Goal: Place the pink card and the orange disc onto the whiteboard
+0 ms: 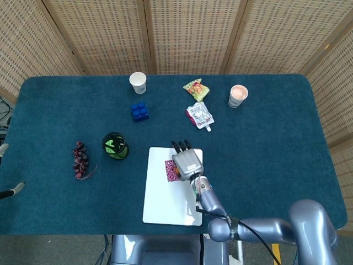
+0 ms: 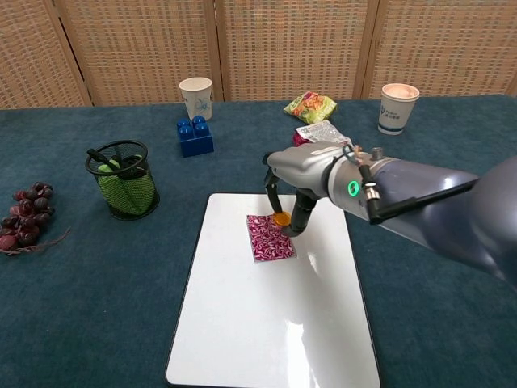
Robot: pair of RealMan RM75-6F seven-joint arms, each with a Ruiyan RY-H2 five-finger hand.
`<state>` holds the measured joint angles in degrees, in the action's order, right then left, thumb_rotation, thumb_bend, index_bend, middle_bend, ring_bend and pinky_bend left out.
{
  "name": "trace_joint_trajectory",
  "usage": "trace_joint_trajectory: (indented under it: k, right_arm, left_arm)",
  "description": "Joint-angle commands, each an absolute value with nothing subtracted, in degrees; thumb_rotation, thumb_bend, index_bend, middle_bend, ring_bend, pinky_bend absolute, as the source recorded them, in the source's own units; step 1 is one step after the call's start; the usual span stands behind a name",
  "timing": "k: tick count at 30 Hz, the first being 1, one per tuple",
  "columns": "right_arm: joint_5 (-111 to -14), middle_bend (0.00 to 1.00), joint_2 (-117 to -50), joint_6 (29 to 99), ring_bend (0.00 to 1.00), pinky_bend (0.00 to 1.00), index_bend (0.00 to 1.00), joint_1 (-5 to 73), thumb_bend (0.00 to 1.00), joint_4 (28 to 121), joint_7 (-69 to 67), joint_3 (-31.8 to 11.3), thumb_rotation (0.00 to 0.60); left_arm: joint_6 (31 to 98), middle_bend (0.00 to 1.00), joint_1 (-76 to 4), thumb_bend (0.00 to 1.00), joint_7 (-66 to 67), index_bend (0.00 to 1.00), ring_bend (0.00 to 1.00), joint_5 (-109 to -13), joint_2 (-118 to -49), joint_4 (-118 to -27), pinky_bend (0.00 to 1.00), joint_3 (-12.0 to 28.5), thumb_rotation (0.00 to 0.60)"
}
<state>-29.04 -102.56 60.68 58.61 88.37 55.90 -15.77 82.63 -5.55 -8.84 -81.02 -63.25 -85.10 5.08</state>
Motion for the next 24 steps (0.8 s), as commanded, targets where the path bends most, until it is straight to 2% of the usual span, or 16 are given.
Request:
trace_joint_trajectory:
  k: [1,9,11,14,16,20,24]
  right_arm:
    - [-27.2,0.0,-104.3,61.5,0.0,0.0,0.57,59.9,0.39,86.0,56.8,-16.5,0.6]
    - [-25.5,0.0,-104.9,61.9,0.0,0.0,0.57,60.4,0.37,84.5,56.1,-16.5,0.6]
    - [-25.6,0.0,-104.9,62.0,0.0,0.0,0.51,60.6,0.3,84.7,56.1,-16.3,0.6]
    - [-25.6,0.0,-104.8,62.4,0.0,0.0,0.34,60.8,0.08,85.0,56.3,-15.9,0.6]
    - [-25.0,0.0,-104.7,62.7,0.0,0.0,0.27,60.9,0.01,85.4,56.7,-15.9,0.6]
    - [-24.8,0.0,-104.5,63.4,0.0,0.0,0.23,61.0,0.0,85.9,56.7,-15.7,0.6]
    - [-24.1,0.0,-104.0,64.2,0.0,0.0,0.22,61.1,0.01,86.9,56.9,-15.7,0.6]
  left_arm:
    - [82.5,0.0,-5.5,0.0,-9.2,0.0,0.0,-80.8,-63.2,-85.0,0.0,5.2,0.6]
    - [82.3,0.0,-5.7,0.0,-9.4,0.0,0.0,-80.7,-63.1,-84.9,0.0,5.2,0.6]
    - [82.3,0.0,-5.6,0.0,-9.3,0.0,0.0,-80.7,-63.2,-84.9,0.0,5.3,0.6]
    - [82.5,0.0,-5.6,0.0,-9.2,0.0,0.0,-80.7,-63.2,-85.0,0.0,5.3,0.6]
    - [82.4,0.0,-5.6,0.0,-9.2,0.0,0.0,-80.6,-63.1,-85.0,0.0,5.3,0.6]
    - [82.4,0.0,-5.6,0.0,-9.3,0.0,0.0,-80.7,-63.1,-84.9,0.0,5.3,0.6]
    - [82.6,0.0,-5.5,0.0,-9.6,0.0,0.0,-80.6,-63.0,-84.9,0.0,5.3,0.6]
